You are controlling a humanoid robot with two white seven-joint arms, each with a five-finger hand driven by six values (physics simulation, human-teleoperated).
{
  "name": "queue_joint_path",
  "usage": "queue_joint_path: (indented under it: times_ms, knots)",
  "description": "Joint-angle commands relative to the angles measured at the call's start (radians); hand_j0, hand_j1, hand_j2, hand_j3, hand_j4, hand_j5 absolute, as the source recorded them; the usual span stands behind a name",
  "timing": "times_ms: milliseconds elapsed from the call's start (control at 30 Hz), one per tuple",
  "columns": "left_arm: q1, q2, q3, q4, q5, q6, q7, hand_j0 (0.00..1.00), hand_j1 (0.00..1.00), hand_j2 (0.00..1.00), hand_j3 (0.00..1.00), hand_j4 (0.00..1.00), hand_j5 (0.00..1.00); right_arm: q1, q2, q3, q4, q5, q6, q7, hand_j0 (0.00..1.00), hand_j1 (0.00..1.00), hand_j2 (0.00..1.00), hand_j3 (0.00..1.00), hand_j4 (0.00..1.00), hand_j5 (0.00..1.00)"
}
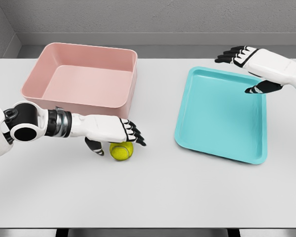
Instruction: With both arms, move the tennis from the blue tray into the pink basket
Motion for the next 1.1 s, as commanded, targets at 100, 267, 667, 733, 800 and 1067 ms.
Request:
queue_joint_path:
  times_ms: [100, 267, 667, 733, 800, 1067]
  knots:
    - [0.006, -0.014, -0.001, 0.003, 0.004, 0.001, 0.001, 1.0, 1.0, 1.0, 1.0, 1.0, 1.0, -0.002, -0.001, 0.0, 0.001, -0.007, 0.001, -0.001, 1.0, 1.0, 1.0, 1.0, 1.0, 1.0]
    - [0.014, -0.018, 0.001, 0.013, -0.007, 0.001, 0.002, 1.0, 1.0, 1.0, 1.0, 1.0, 1.0, 0.0, -0.004, 0.0, 0.001, -0.007, 0.001, -0.001, 1.0, 1.0, 1.0, 1.0, 1.0, 1.0]
    - [0.029, -0.017, 0.001, 0.023, -0.01, 0.001, 0.016, 1.0, 1.0, 1.0, 1.0, 1.0, 1.0, 0.0, -0.005, 0.0, 0.004, -0.007, 0.001, -0.001, 1.0, 1.0, 1.0, 1.0, 1.0, 1.0]
    - [0.029, -0.017, 0.001, 0.024, -0.03, 0.001, 0.016, 1.0, 1.0, 1.0, 1.0, 1.0, 1.0, 0.0, -0.004, 0.0, 0.004, -0.007, 0.001, -0.001, 1.0, 1.0, 1.0, 1.0, 1.0, 1.0]
    - [0.035, -0.019, 0.001, 0.024, -0.032, 0.001, 0.016, 1.0, 1.0, 1.0, 1.0, 1.0, 1.0, 0.0, -0.005, 0.0, 0.002, -0.007, 0.001, -0.001, 1.0, 1.0, 1.0, 1.0, 1.0, 1.0]
    - [0.037, -0.017, 0.001, 0.023, -0.03, -0.005, 0.016, 0.79, 0.79, 0.79, 0.79, 0.79, 0.79, 0.0, -0.005, 0.002, 0.002, -0.007, 0.001, -0.001, 1.0, 1.0, 1.0, 1.0, 1.0, 1.0]
